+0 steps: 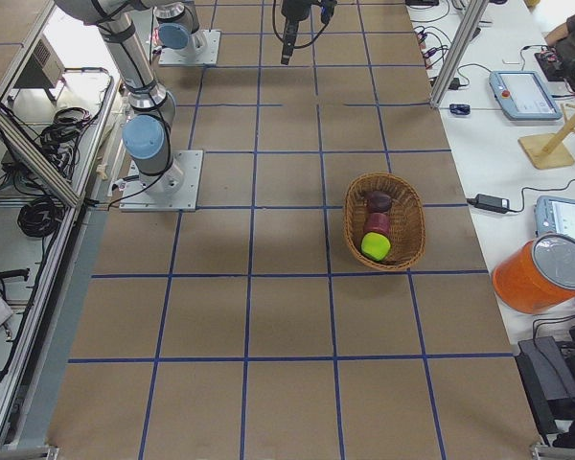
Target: Put all apples into basket
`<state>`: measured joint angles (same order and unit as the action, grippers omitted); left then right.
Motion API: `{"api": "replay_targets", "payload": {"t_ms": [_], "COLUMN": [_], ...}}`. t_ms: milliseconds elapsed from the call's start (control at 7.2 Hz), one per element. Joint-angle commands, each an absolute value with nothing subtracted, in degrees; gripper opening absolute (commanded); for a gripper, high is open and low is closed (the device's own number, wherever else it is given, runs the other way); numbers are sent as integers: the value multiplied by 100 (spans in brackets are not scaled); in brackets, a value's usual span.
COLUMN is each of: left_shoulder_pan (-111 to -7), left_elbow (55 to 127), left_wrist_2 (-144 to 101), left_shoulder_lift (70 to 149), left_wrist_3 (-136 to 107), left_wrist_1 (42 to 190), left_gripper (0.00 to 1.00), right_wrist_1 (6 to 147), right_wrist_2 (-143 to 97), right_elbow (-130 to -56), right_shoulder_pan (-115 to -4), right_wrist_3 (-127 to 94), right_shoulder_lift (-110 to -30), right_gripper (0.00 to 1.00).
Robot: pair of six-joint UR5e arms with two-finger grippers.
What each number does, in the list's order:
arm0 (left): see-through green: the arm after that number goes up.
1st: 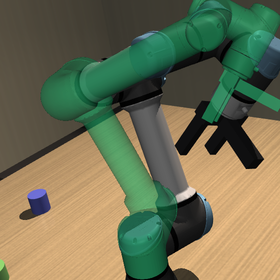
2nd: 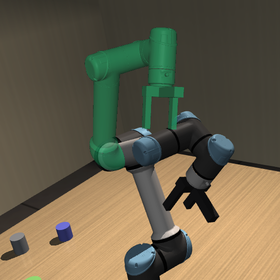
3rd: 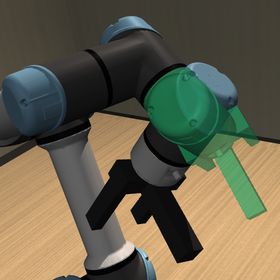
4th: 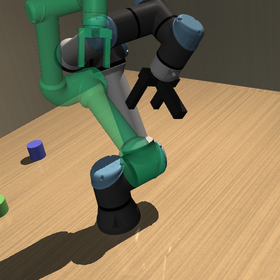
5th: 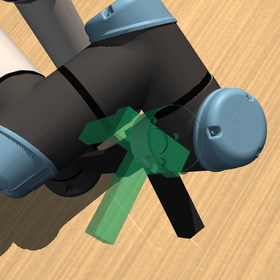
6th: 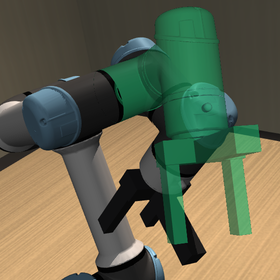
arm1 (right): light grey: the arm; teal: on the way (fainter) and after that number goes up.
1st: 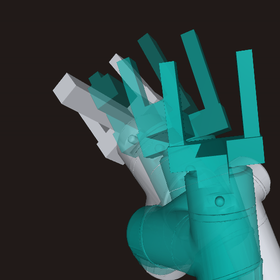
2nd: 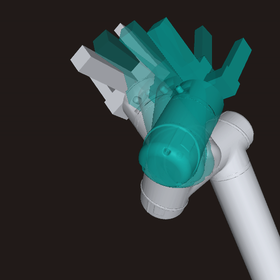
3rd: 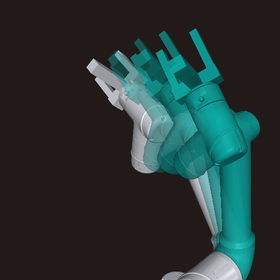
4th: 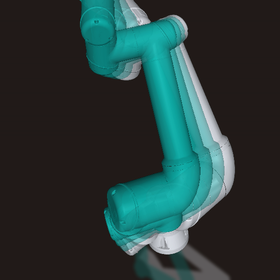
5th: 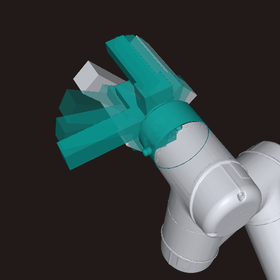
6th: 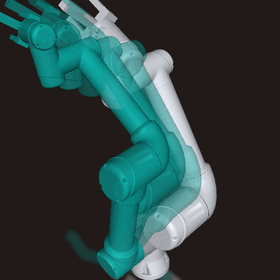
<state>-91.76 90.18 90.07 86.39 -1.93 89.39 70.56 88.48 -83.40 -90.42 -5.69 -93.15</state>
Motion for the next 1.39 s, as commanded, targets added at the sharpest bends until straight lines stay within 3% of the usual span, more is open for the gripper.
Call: {"api": "replay_targets", "payload": {"t_ms": [0, 1250], "left_shoulder_pan": [-9176, -9141], "left_elbow": [8983, 8965], "left_wrist_2": [9000, 8868], "left_shoulder_lift": [8657, 8649], "left_wrist_3": [-193, -193], "left_wrist_1": [8938, 8947], "left_gripper": [100, 100], "right_wrist_1": [7382, 7488], "right_wrist_2": [8851, 8851], "right_elbow": [-8831, -8851], "right_shoulder_pan": [-9009, -8745], "right_wrist_3": [-545, -545], "right_shoulder_lift": [-9597, -9606], "right_gripper": [100, 100]}}
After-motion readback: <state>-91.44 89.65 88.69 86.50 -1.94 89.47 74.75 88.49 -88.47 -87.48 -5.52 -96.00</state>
